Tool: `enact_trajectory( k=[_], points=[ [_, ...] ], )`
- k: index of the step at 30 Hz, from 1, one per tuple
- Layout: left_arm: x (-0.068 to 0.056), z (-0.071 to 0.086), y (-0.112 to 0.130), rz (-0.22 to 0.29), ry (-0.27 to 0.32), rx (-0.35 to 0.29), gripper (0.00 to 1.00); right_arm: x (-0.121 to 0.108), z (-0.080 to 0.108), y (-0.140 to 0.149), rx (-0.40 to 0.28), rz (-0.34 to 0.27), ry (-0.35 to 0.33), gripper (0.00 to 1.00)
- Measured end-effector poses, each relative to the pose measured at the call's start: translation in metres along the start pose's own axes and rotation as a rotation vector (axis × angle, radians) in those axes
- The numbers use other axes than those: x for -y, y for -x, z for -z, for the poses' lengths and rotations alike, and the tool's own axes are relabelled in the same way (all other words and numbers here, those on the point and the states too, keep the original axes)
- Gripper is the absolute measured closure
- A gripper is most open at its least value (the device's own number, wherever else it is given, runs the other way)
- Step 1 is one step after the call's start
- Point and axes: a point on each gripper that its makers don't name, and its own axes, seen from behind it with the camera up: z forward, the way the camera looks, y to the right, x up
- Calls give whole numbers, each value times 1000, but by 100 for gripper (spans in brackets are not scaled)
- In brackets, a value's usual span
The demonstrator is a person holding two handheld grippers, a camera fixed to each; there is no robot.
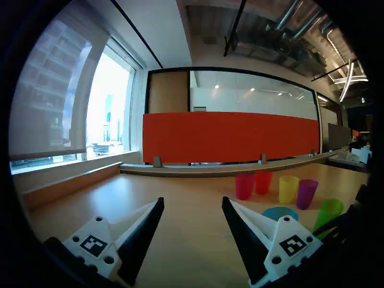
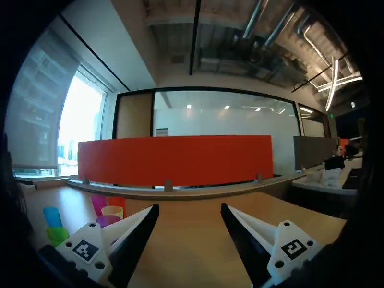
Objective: Pour water
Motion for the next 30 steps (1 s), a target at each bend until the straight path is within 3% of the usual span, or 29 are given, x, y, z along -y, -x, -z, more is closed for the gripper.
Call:
enact_trajectory(
  k=[15, 30],
  points=[
    [0, 0, 0, 0, 0, 0, 11, 5, -3, 22, 36, -9, -2, 1],
    [0, 0, 0, 0, 0, 0, 11, 8, -6, 36, 83, 27, 2, 1]
  ],
)
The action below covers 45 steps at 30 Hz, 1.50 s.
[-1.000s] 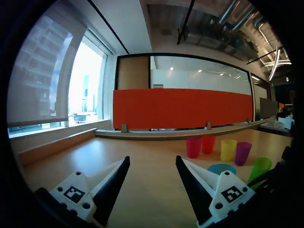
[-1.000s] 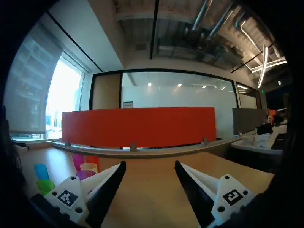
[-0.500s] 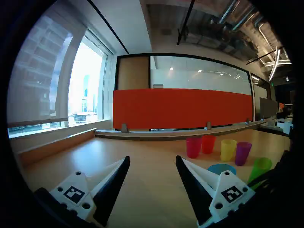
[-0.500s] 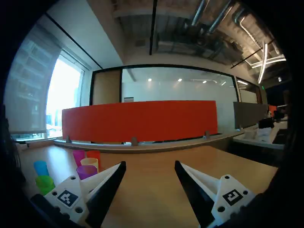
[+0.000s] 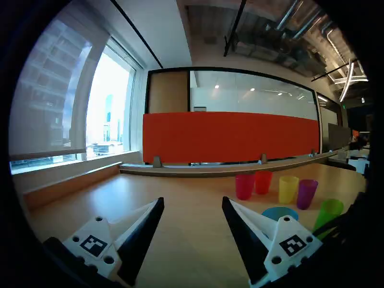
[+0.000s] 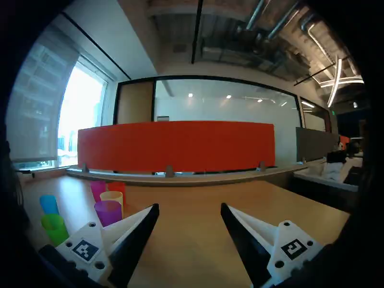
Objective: Pour water
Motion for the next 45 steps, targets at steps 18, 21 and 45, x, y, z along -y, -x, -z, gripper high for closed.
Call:
enact_trajectory(
  k=[18, 21, 45],
  points=[
    [0, -1, 0, 0, 0, 0, 11, 5, -2, 1, 11, 9, -9, 1],
    [0, 0, 0, 0, 0, 0, 11, 4, -2, 2, 11, 8, -9, 1],
    [0, 0, 0, 0, 0, 0, 11, 5, -2, 1, 12, 8, -8, 1]
  ],
)
